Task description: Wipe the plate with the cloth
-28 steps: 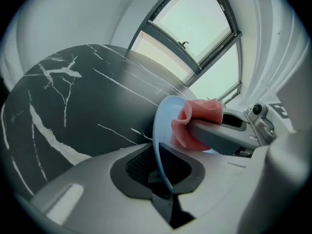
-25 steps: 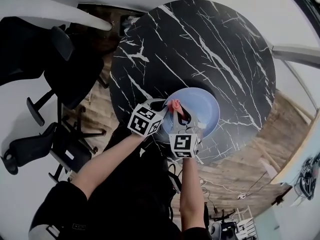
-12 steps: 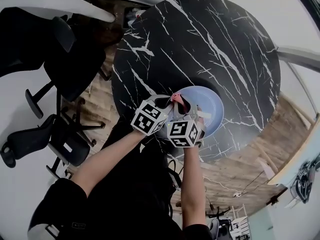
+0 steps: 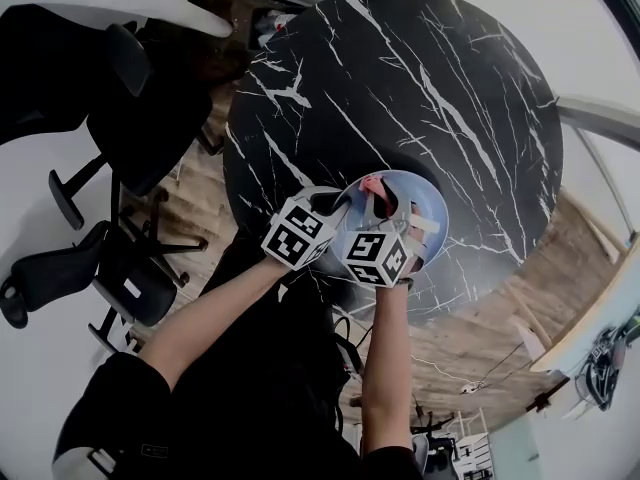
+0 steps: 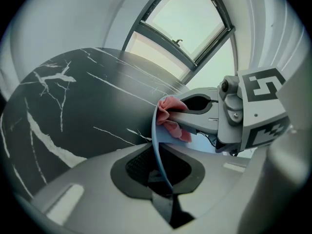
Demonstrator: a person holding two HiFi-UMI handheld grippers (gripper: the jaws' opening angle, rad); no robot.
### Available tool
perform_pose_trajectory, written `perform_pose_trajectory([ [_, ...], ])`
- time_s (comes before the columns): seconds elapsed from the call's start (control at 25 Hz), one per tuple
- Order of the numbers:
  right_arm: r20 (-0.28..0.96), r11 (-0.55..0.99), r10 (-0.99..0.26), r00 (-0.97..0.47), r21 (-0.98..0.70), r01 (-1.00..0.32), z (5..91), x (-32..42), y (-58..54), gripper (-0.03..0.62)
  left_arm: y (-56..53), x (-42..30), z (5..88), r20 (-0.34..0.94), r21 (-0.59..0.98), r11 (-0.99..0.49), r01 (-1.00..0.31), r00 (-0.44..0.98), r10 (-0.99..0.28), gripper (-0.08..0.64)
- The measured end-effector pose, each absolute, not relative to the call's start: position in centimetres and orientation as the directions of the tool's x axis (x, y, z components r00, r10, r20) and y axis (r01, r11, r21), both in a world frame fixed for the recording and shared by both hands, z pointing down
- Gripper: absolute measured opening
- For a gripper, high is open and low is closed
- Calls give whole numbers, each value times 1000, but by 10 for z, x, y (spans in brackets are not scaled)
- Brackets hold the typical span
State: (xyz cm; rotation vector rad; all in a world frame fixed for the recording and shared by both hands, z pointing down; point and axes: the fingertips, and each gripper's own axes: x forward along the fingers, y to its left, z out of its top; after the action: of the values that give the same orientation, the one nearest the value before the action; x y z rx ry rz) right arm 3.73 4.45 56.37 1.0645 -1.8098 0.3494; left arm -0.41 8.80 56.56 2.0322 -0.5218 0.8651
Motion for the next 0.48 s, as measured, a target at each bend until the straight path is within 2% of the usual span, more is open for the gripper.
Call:
perform_pose_trajectory([
  [0.24,849,548,-523,-71,271,-792,557,61,35,11,89,-3,565,735,548,-548,-632,677,-45,38],
  [0.48,858,607,-514,3,366,-706,565,88,39,11,87,-4,565,732,550,-546,-633,680,-51,35],
])
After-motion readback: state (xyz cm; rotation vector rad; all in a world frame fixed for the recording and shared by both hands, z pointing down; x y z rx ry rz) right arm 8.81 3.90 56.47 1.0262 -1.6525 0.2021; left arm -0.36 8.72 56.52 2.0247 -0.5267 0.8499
